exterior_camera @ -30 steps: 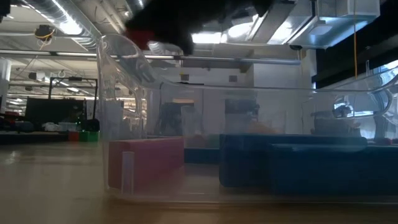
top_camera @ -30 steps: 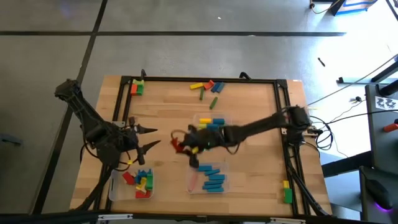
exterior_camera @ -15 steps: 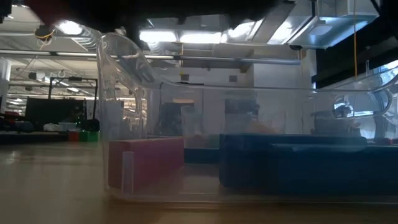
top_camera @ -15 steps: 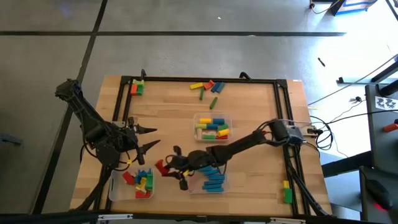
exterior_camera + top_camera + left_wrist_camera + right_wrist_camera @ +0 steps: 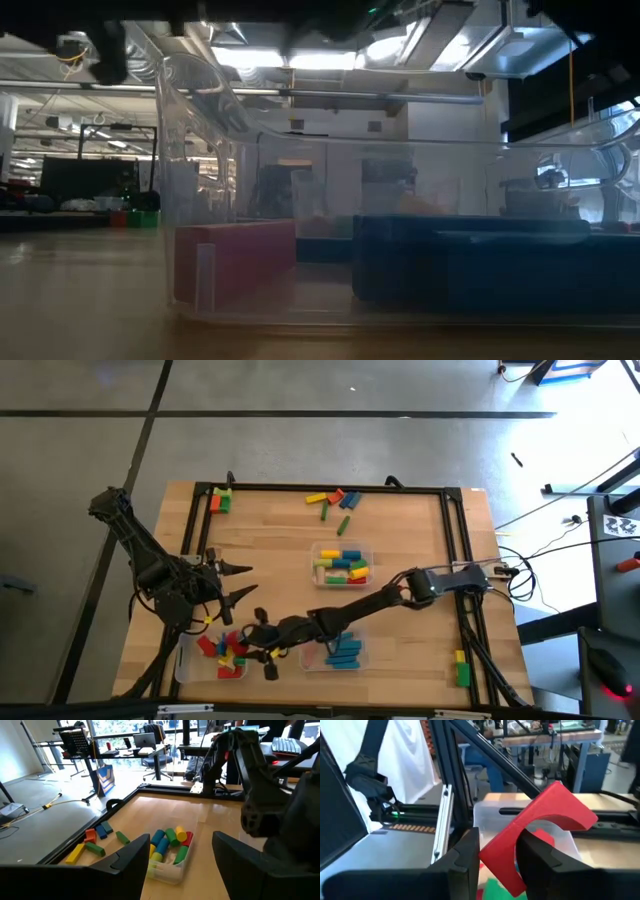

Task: Sort blocks by size
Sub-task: Put the red arch block into the bottom left transparent bin, then put the orange arch block into the bottom left transparent bin

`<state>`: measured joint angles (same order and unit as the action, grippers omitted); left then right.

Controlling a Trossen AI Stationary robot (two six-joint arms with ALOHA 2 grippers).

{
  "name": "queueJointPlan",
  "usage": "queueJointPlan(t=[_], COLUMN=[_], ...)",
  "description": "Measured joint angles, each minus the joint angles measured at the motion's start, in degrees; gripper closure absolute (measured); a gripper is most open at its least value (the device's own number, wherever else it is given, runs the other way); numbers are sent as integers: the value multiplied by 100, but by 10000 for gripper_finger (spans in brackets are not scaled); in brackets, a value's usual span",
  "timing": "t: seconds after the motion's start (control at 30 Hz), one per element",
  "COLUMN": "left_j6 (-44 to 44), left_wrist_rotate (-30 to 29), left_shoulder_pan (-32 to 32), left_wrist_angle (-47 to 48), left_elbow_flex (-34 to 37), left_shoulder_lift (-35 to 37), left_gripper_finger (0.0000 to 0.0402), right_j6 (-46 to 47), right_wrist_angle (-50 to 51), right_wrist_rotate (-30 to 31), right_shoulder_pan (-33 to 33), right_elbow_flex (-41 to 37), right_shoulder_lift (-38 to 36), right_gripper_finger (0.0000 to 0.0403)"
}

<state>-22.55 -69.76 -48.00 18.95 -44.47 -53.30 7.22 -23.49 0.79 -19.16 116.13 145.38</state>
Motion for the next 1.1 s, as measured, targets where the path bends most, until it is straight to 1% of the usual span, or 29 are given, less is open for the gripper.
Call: queueJointPlan(t=[0.2,0.3,0.43,0.6,0.7,0.8,1.0,1.1], left_j6=[0,0,0,0,0,0,0,-58], left_wrist_rotate=[2,2,2,2,4,4,44,51], left_shoulder_pan=[2,2,2,2,4,-1,-1,-1], left_wrist_angle=[2,2,10,12,15,17,17,23], left_elbow_flex=[0,0,0,0,0,0,0,0], left_shoulder_lift=[0,0,0,0,0,0,0,0], left_gripper_finger=[192,192,192,192,192,192,192,192], right_j6=[280,451,482,475,320,110,-569,-734], right_wrist_angle=[63,62,171,486,879,1401,2491,3191], right_wrist_rotate=[-143,-145,-176,-191,-272,-416,-422,-236], right_shoulder_pan=[0,-4,-6,-5,6,13,-104,-168], right_elbow_flex=[658,917,969,969,965,965,974,971], right_shoulder_lift=[491,692,763,761,634,333,-228,-496], right_gripper_finger=[296,287,259,205,180,165,158,157])
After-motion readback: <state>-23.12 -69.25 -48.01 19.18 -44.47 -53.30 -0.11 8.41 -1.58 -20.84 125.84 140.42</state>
